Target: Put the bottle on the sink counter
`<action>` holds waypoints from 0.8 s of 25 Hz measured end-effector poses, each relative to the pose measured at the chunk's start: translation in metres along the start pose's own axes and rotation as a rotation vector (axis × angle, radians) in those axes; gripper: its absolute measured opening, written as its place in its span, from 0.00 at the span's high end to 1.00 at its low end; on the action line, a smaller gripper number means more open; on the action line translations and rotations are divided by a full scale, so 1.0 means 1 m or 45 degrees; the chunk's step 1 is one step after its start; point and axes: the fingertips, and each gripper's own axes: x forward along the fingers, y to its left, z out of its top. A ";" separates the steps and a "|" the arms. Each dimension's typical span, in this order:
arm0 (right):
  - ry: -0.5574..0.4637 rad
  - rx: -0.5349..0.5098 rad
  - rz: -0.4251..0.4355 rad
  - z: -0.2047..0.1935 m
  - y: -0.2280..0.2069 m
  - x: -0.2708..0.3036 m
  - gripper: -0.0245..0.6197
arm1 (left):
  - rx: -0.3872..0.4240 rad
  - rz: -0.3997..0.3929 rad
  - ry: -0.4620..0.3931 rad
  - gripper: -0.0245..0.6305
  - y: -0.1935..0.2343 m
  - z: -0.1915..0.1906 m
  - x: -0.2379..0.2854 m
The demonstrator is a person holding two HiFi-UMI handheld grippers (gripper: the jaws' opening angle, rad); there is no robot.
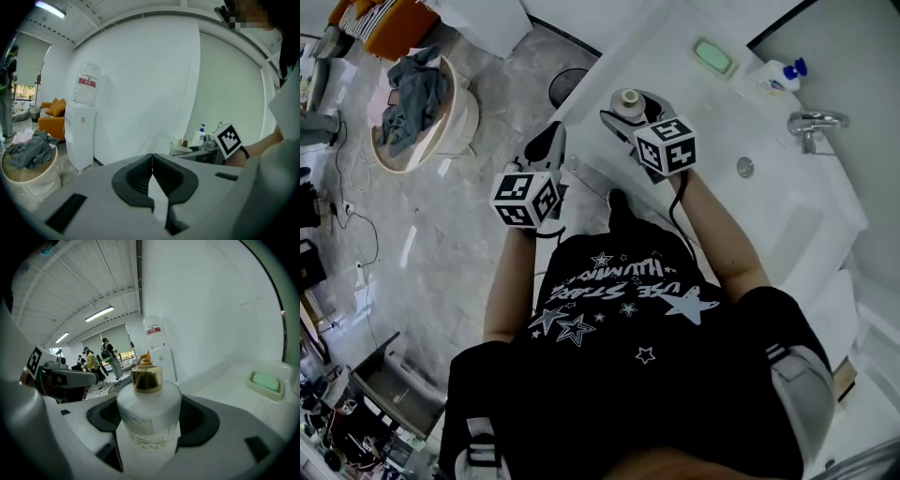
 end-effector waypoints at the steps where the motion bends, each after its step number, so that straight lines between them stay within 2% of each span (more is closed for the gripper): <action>1: 0.008 -0.010 0.004 -0.001 -0.001 0.004 0.44 | -0.003 0.009 0.002 0.95 0.002 0.000 0.001; 20: 0.079 -0.175 0.086 -0.002 0.001 0.065 0.44 | -0.052 0.110 0.026 0.95 0.028 -0.003 0.015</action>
